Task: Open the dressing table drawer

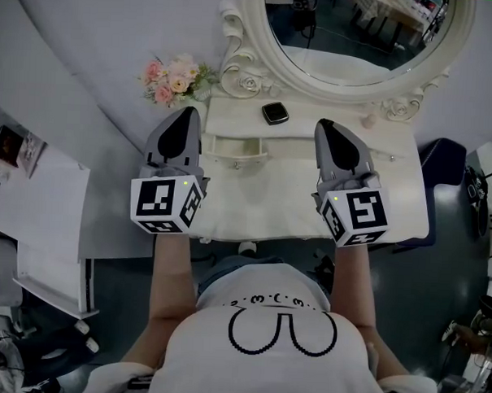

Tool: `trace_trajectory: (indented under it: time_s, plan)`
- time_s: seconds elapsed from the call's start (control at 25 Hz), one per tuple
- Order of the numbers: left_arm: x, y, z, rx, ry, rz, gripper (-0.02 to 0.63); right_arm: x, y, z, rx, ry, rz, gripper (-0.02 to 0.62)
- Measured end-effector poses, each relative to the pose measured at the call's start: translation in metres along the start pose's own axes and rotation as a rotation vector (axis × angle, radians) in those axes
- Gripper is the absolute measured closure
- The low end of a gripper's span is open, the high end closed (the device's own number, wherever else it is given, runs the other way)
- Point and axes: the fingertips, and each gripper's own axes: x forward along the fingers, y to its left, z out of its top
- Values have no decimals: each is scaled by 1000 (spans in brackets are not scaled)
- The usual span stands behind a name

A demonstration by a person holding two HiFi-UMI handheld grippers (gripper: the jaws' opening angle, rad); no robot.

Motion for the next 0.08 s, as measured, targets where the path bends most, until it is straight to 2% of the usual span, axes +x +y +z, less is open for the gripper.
trace_trajectory:
  time_s: [0.08]
  plan:
    - [0,-2,0,5,2,-5,609,0,0,0,-1,0,0,601]
